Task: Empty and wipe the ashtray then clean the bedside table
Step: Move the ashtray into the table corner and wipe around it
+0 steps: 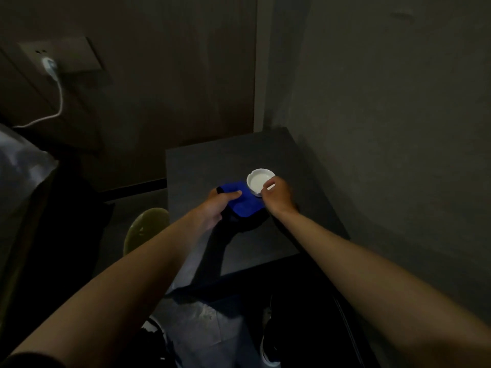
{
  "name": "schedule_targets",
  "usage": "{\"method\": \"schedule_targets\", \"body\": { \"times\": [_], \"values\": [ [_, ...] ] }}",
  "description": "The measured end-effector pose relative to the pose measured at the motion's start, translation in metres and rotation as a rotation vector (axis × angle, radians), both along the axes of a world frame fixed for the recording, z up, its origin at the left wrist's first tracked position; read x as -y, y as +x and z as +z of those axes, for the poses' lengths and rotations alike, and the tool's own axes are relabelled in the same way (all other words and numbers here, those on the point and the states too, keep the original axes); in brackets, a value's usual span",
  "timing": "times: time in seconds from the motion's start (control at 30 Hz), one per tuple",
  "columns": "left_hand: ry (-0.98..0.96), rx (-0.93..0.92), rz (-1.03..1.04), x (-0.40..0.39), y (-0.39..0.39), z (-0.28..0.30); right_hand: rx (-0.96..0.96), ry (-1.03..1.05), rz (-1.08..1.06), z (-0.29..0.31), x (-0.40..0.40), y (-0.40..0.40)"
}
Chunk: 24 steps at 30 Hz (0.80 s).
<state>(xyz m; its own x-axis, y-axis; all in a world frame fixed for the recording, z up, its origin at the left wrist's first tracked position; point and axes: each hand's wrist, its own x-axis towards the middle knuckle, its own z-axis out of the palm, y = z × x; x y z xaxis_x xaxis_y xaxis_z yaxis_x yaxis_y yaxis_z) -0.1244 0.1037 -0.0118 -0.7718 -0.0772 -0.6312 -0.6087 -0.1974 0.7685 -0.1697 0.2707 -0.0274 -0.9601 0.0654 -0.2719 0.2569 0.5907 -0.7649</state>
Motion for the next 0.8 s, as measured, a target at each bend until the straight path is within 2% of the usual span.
{"method": "schedule_targets", "body": {
  "times": [0.17,0.8],
  "values": [
    [0.0,0.0,0.022,-0.009,-0.017,-0.012,-0.004,0.118,-0.01,-0.018,-0.012,-0.007],
    [0.034,0.015,0.002,-0.029,-0.1,-0.021,-0.145,0.152,-0.033,-0.037,-0.027,-0.085]
  ]
}}
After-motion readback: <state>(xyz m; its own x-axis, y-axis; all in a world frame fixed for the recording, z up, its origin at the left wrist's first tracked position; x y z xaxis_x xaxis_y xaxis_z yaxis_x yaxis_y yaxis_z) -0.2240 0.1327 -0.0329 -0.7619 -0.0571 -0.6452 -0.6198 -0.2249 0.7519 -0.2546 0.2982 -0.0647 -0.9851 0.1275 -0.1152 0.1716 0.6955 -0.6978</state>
